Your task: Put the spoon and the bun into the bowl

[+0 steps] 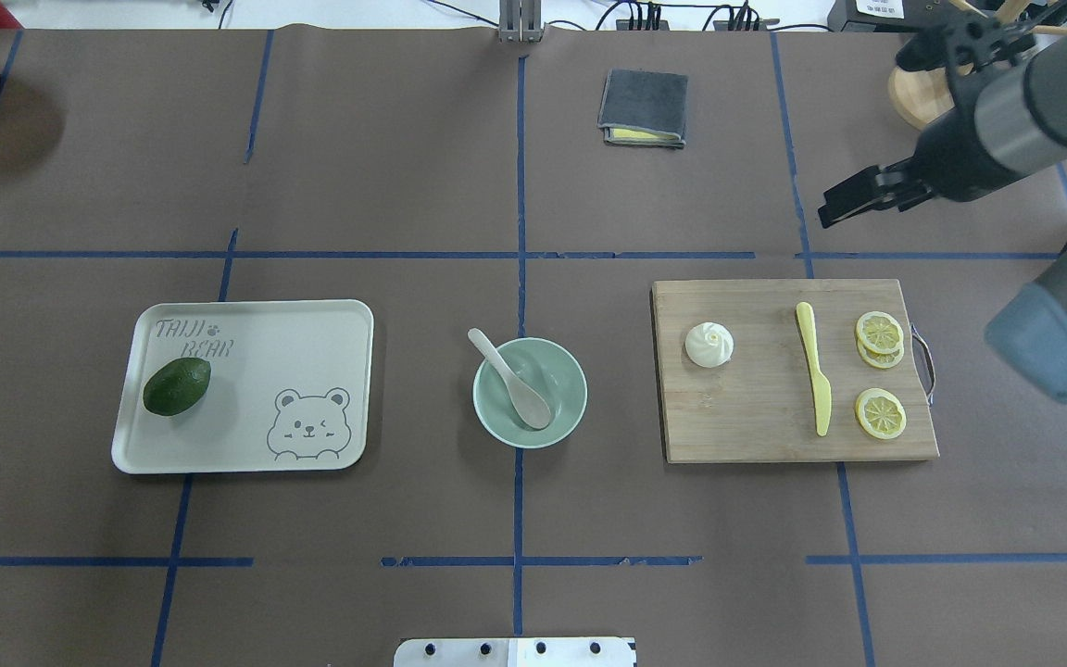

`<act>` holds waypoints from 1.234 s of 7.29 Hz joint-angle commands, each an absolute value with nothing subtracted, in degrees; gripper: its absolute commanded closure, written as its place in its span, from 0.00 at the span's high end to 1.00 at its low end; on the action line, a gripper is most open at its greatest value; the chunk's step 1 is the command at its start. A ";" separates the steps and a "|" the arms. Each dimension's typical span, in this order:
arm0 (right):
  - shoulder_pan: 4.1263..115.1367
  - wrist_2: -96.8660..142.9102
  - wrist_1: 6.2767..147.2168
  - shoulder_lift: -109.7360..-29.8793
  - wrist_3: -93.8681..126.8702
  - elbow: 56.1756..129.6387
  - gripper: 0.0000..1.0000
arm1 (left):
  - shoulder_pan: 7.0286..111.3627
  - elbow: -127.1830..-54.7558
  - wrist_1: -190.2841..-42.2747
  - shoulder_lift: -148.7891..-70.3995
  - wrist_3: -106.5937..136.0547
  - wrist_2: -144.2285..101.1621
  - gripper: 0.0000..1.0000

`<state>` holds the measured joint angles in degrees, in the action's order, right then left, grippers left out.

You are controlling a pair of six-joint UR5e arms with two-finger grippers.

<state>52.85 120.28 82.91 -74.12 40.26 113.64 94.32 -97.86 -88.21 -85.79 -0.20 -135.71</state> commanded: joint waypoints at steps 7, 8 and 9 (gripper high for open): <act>32.70 99.93 82.44 -72.07 51.50 106.61 0.88 | 94.39 -97.29 -88.68 -85.61 -0.79 -136.23 1.00; 32.17 99.93 82.44 -71.81 51.50 106.35 0.82 | 94.39 -97.29 -88.68 -85.61 -0.88 -136.14 1.00; 31.82 99.84 82.53 -70.15 51.59 105.83 0.77 | 94.39 -97.29 -88.68 -85.61 -0.88 -136.14 1.00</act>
